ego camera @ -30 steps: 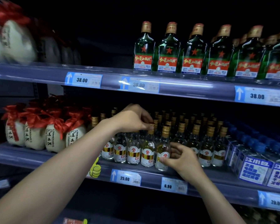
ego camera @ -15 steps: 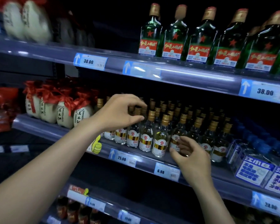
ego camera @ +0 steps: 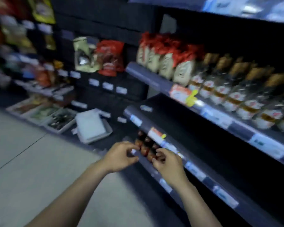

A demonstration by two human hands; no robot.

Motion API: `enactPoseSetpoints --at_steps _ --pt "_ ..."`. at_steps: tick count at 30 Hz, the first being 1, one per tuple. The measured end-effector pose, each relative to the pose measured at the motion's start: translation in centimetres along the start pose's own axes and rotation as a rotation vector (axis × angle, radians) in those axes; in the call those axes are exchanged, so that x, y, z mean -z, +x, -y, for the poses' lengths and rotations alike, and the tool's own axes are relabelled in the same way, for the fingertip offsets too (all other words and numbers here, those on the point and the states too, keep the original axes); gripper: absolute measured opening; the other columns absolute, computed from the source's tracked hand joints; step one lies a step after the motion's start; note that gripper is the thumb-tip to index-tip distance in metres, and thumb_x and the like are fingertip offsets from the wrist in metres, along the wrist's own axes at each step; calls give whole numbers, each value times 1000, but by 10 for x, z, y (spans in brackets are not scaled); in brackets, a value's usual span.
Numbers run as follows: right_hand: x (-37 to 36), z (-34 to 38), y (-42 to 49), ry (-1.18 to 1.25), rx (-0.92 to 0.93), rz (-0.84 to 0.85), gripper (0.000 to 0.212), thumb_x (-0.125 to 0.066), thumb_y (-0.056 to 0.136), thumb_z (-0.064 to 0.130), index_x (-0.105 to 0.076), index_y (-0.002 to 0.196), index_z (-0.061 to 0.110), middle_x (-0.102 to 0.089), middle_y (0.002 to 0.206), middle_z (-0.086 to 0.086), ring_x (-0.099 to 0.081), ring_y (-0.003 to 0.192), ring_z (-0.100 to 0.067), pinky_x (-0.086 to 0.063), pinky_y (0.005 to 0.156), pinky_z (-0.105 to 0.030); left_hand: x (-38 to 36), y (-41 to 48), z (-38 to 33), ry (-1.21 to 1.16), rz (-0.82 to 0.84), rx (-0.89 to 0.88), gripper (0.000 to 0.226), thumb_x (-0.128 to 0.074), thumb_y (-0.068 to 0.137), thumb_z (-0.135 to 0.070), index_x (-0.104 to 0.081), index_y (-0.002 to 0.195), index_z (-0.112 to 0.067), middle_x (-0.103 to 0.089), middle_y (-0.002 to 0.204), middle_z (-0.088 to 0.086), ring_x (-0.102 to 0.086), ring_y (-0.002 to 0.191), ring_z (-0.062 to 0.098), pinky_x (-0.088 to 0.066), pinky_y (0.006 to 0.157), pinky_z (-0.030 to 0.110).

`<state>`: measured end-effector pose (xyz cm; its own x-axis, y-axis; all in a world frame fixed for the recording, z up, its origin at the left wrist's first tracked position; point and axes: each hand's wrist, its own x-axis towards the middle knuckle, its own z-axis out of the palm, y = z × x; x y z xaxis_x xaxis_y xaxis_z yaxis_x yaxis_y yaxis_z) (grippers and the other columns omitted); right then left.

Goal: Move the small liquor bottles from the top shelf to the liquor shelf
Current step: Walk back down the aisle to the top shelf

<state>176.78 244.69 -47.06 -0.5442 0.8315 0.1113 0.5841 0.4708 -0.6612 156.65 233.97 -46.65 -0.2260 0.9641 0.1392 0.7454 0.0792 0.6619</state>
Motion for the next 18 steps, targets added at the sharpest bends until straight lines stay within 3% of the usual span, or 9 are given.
enactPoseSetpoints --at_steps 2,6,10,18 --pt "-62 17 -16 -52 -41 235 32 -80 81 18 -76 111 11 -77 100 -3 -70 93 -18 -48 82 -22 -1 -66 53 4 76 207 39 -80 82 -29 -73 119 -18 -72 118 1 -64 101 12 -43 85 14" --pt "-190 77 -66 -112 -9 552 49 -77 84 25 -69 130 12 -74 124 -4 -68 114 -19 -49 98 -27 19 -214 144 -64 128 538 47 -77 84 -37 -68 126 -18 -69 122 3 -66 99 17 -48 88 23" --pt "-305 164 -126 -155 106 782 52 -73 86 34 -65 134 15 -69 130 -1 -64 111 -16 -41 88 -18 59 -363 208 -156 14 811 51 -74 85 -42 -65 129 -18 -69 119 -2 -64 96 13 -48 87 23" --pt "-476 326 -234 -232 373 1128 58 -67 91 37 -57 143 13 -62 142 -6 -59 125 -21 -44 101 -24 128 -583 279 -240 -264 1204 58 -72 87 -44 -59 136 -16 -69 119 -1 -63 106 17 -45 89 24"
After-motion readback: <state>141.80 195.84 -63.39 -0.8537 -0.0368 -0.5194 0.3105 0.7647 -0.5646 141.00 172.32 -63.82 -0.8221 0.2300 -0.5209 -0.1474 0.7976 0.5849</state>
